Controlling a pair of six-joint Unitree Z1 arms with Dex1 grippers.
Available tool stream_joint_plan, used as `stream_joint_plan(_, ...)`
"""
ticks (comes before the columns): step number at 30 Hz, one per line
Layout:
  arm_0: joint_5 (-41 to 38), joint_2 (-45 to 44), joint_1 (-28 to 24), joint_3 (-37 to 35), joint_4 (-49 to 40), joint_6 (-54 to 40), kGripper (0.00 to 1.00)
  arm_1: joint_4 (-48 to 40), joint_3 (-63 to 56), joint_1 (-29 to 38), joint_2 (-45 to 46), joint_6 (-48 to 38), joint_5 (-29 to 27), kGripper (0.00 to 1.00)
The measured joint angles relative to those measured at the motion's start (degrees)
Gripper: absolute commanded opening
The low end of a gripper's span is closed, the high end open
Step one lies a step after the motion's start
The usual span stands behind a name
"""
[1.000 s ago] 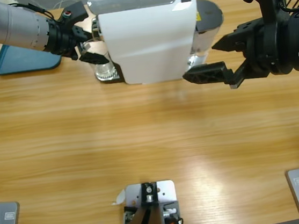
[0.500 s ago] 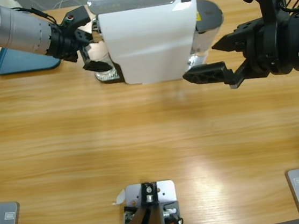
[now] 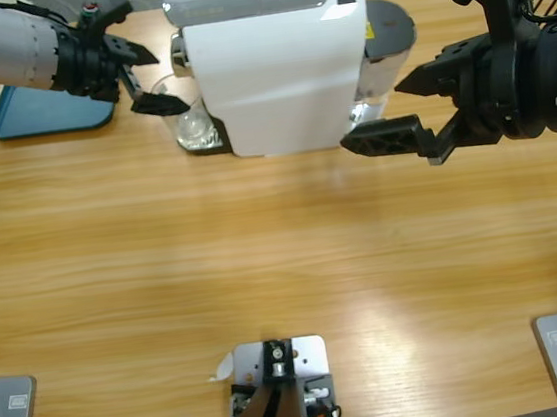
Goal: Pour coffee
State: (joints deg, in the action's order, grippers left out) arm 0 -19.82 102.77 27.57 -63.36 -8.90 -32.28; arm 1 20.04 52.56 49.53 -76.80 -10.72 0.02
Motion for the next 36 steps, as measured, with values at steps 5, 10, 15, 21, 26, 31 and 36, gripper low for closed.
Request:
stream_joint_plan(5, 0.13, -4.12, -0.53, 2.64, 0.01, 1.99, 0.996, 0.00, 0.11, 0.00, 0.00, 0.00, 0.00, 0.987)
stream_joint_plan(10, 0.58, -12.10, 1.54, 7.68, 0.00, 6.35, 0.999, 0.17, 1.30, 0.00, -0.05, 0.00, 0.00, 0.862)
stream_joint_plan(15, 5.34, -21.35, 7.68, 11.84, -1.95, 14.98, 0.996, 4.79, 5.39, -0.65, -0.27, 0.00, 0.00, 0.317)
stream_joint_plan(21, 14.57, -29.51, 10.68, 14.58, -7.22, 28.42, 0.998, 14.89, 15.52, -8.51, -1.24, -0.17, 1.89, 0.000)
stream_joint_plan(26, 17.96, -34.63, 10.67, 16.58, -8.54, 33.01, 0.999, 21.36, 29.58, -11.96, -4.81, 1.43, 1.91, 0.000)
stream_joint_plan(31, 18.27, -36.36, 10.47, 17.56, -10.08, 34.24, 0.999, 37.50, 49.75, -12.85, -15.42, 2.08, 4.35, 0.000)
stream_joint_plan(36, 19.17, -37.66, 9.51, 18.83, -13.30, 36.08, 0.998, 43.04, 59.02, -13.16, -24.19, 2.08, 6.71, 0.000)
